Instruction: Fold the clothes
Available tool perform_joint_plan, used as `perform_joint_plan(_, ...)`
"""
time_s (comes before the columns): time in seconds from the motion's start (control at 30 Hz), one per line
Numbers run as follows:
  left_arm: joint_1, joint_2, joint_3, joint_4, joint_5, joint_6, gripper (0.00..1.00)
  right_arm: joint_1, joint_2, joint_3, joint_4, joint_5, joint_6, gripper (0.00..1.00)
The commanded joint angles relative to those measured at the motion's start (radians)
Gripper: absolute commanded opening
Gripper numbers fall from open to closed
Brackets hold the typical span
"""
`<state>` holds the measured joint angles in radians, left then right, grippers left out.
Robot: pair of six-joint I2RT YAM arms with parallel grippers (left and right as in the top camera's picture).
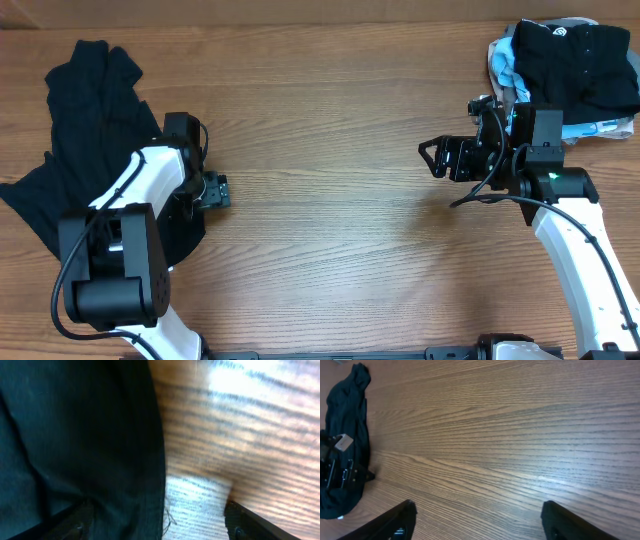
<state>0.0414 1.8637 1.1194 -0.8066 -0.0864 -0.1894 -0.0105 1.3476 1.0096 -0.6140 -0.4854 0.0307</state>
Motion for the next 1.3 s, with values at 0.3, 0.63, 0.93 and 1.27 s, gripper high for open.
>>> perform_joint_plan(0.3,0.002,0.177,-0.005,0.090,0.063,-0.021,0.04,0.004,-0.003,0.026,0.007,0.030,-0.004,0.68)
perform_joint_plan(0.63,-0.101,0.176,0.066,0.219,0.397,-0.004,0.04,0.004,-0.003,0.026,0.010,0.040,-0.003,0.66)
perform_joint_plan(0.93,-0.305,0.176,0.342,0.235,0.480,0.040,0.04,-0.020,-0.003,0.026,0.050,0.040,0.048,0.67)
perform_joint_plan(1.27,-0.446,0.176,0.613,0.282,0.481,0.039,0.04,-0.182,-0.004,0.026,0.076,0.012,0.156,0.66)
